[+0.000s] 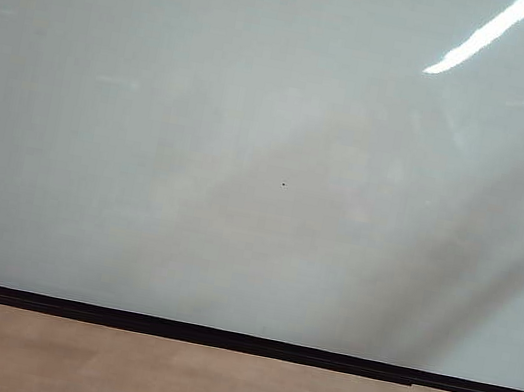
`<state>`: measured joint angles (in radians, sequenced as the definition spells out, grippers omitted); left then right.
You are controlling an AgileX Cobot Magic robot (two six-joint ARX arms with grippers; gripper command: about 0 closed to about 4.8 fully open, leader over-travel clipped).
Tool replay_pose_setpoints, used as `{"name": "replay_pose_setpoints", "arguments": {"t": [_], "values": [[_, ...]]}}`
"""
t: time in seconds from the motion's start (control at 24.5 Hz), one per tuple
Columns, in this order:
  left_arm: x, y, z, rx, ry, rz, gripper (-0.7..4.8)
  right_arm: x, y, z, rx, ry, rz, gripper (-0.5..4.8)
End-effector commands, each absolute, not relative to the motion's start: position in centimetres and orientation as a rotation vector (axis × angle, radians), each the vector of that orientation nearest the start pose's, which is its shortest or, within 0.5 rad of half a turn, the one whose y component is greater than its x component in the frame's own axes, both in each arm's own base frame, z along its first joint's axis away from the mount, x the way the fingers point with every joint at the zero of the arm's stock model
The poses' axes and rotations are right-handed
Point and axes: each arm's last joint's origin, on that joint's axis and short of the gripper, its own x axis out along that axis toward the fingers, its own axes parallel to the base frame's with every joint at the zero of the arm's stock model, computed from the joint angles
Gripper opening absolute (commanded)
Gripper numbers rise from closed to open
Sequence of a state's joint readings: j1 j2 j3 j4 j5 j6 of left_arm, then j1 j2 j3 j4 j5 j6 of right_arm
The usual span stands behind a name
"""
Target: Pick up the pen on the shelf to the right of the whiteboard and draw a cross mark.
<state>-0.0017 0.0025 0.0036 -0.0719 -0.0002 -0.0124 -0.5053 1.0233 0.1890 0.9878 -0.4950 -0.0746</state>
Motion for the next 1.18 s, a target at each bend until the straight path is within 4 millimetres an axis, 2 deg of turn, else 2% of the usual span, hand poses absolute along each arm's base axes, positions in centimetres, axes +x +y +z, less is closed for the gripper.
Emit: {"name": "replay_pose_setpoints", "arguments": {"t": [0.04,0.25,0.61,0.78,0.94,1.18], "values": [[9.7,0.0,15.9,-0.008,0.064,-0.005,-0.04,17.4,-8.6,20.7,-0.173,-0.176,-0.026,3.28],[9.7,0.0,15.9,-0.008,0.064,-0.005,-0.05,19.0,-10.1,19.9,-0.176,-0.171,-0.032,3.38],[9.7,0.0,15.9,-0.008,0.064,-0.004,-0.05,23.7,-13.2,15.7,-0.055,-0.101,0.001,3.38],[9.7,0.0,15.9,-0.008,0.064,-0.005,-0.05,25.9,-14.4,14.5,0.018,-0.075,0.058,3.38],[9.7,0.0,15.9,-0.008,0.064,-0.005,-0.04,27.2,-15.0,14.0,0.055,-0.068,0.078,3.37],[9.7,0.0,15.9,-0.008,0.064,-0.005,-0.05,28.0,-15.6,13.7,0.055,-0.069,0.074,3.32]]}}
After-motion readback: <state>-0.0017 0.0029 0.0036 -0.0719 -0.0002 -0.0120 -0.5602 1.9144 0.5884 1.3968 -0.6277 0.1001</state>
